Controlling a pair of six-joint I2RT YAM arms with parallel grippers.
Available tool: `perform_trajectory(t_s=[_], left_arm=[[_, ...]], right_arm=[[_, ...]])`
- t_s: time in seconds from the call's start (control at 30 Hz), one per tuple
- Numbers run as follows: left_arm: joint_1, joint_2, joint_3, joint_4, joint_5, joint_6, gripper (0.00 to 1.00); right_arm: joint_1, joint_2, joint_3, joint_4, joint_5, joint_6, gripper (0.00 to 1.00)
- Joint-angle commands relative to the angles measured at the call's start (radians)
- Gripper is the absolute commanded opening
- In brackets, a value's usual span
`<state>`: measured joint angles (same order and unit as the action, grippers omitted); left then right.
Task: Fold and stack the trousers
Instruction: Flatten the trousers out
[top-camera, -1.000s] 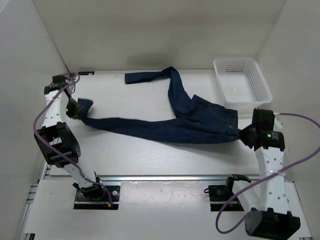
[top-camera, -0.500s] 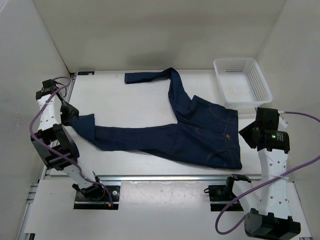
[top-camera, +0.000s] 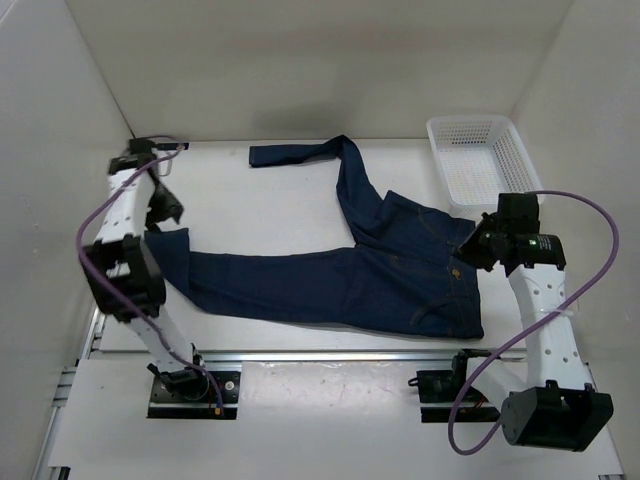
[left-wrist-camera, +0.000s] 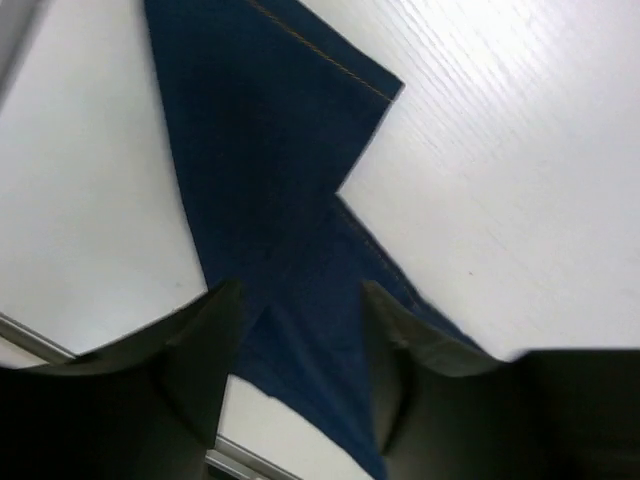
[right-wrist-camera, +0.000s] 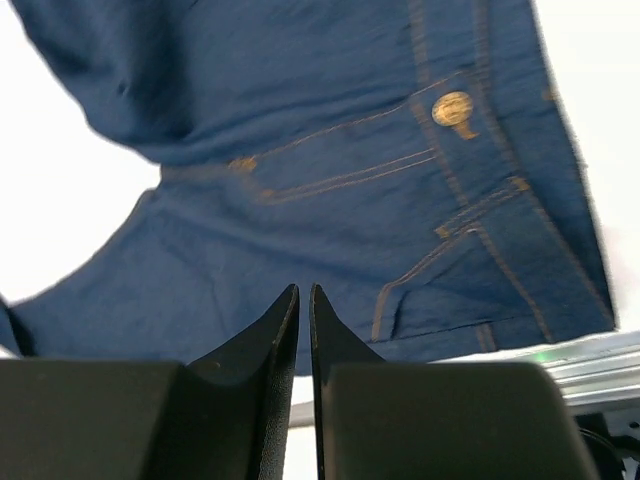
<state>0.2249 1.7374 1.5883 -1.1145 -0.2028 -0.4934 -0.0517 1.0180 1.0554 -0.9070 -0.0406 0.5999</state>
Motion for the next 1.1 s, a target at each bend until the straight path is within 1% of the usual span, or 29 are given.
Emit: perform_trajectory(t_s=[0.0, 0.07, 0.13, 0.23, 0.27, 0.47, 0.53, 0.63, 0.67, 0.77, 0.83, 0.87, 0.9, 0.93, 0.97, 1.0, 1.07], left_arm=[[-0.123, 0.146, 0.056, -0.062, -0.131, -0.037, 0.64], [-0.151, 0.194, 0.093, -0.062, -0.181, -0.072, 0.62], [-0.162, 0.257, 0.116, -0.071, -0.202, -0.094, 0.56], [-0.162, 0.335, 0.168, -0.08, -0.25, -0.106, 0.56], [-0.162, 0.35, 0.177, -0.08, -0.263, -0.118, 0.57], [-0.162, 0.45, 0.187, -0.103, -0.351, -0.14, 0.59], [-0.162, 0.459, 0.177, -0.093, -0.351, -0.14, 0.58], [-0.162, 0.482, 0.177, -0.093, -0.351, -0.14, 0.49], [-0.162, 0.491, 0.177, -0.093, -0.351, -0.14, 0.38], [-0.162, 0.491, 0.214, -0.103, -0.34, -0.129, 0.1], [-0.138, 0.459, 0.242, -0.148, -0.354, -0.143, 0.1], [-0.124, 0.408, 0.242, -0.163, -0.365, -0.155, 0.1], [-0.084, 0.368, 0.23, -0.163, -0.365, -0.166, 0.1], [-0.058, 0.323, 0.214, -0.163, -0.365, -0.177, 0.1], [-0.03, 0.23, 0.193, -0.154, -0.351, -0.177, 0.1], [0.017, 0.184, 0.167, -0.136, -0.325, -0.165, 0.1], [0.048, 0.086, 0.101, -0.096, -0.282, -0.131, 0.1]], right_arm=[[0.035, -0.016, -0.005, 0.045, -0.065, -0.028, 0.13], [0.059, -0.016, -0.024, 0.045, -0.065, -0.028, 0.13], [0.059, -0.025, -0.037, 0.045, -0.077, -0.018, 0.14], [0.069, -0.036, -0.057, 0.045, -0.1, -0.018, 0.14], [0.078, -0.036, -0.057, 0.045, -0.1, -0.018, 0.14], [0.078, -0.047, -0.067, 0.045, -0.11, -0.018, 0.15], [0.078, -0.047, -0.067, 0.045, -0.11, -0.028, 0.15], [0.078, -0.038, -0.058, 0.045, -0.11, -0.028, 0.15], [0.078, -0.038, -0.058, 0.045, -0.11, -0.028, 0.15], [0.078, -0.029, -0.049, 0.045, -0.11, -0.028, 0.15], [0.078, -0.029, -0.049, 0.045, -0.11, -0.028, 0.15], [0.078, -0.029, -0.049, 0.045, -0.11, -0.028, 0.15], [0.078, -0.029, -0.049, 0.045, -0.11, -0.028, 0.15], [0.078, -0.029, -0.049, 0.045, -0.11, -0.028, 0.15], [0.078, -0.029, -0.058, 0.045, -0.11, -0.028, 0.15], [0.078, -0.029, -0.058, 0.045, -0.11, -0.028, 0.15], [0.078, -0.029, -0.067, 0.055, -0.11, -0.028, 0.15]])
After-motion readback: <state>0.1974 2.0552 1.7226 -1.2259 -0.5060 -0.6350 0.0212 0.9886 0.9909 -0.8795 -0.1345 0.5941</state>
